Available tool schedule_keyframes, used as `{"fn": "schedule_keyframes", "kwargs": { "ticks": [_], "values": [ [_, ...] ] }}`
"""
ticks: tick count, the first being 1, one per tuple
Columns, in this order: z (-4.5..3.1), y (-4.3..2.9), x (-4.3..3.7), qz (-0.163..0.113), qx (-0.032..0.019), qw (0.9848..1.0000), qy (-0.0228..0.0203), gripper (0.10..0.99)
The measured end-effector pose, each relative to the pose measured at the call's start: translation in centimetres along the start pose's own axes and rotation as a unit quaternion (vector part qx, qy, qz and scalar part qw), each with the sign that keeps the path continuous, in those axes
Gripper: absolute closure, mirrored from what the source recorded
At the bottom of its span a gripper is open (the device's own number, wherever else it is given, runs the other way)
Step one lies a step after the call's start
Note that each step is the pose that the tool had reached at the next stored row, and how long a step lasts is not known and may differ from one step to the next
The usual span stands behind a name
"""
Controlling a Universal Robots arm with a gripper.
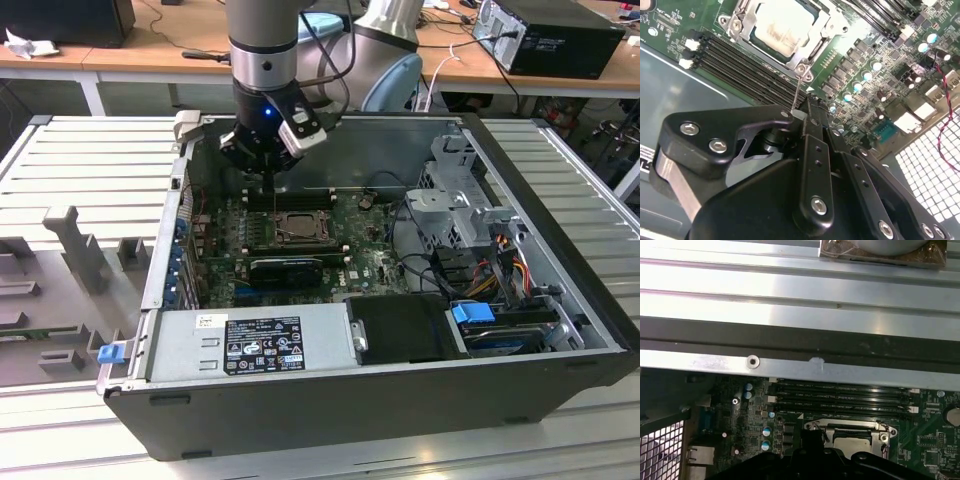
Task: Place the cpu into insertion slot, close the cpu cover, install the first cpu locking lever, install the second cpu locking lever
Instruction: 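Install the first cpu locking lever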
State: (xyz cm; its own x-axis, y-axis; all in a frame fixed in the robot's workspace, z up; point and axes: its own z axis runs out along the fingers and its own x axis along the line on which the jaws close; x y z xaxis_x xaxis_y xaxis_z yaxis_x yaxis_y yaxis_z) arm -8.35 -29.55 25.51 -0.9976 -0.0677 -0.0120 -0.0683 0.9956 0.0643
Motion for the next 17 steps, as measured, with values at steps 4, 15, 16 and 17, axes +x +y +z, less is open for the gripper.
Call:
{"fn": "schedule_keyframes", "kwargs": {
  "ticks": [4,15,16,17],
  "values": [
    [0.00,-0.02,-0.29,0.000,0.0000,1.0000,0.0000,0.980],
    [0.23,-0.14,-1.77,0.000,0.0000,1.0000,0.0000,0.980],
    [0.24,-0.15,-1.97,0.000,0.0000,1.0000,0.0000,0.980],
    [0.24,-0.17,-2.18,0.000,-0.0006,1.0000,0.0000,0.980]
  ]
}}
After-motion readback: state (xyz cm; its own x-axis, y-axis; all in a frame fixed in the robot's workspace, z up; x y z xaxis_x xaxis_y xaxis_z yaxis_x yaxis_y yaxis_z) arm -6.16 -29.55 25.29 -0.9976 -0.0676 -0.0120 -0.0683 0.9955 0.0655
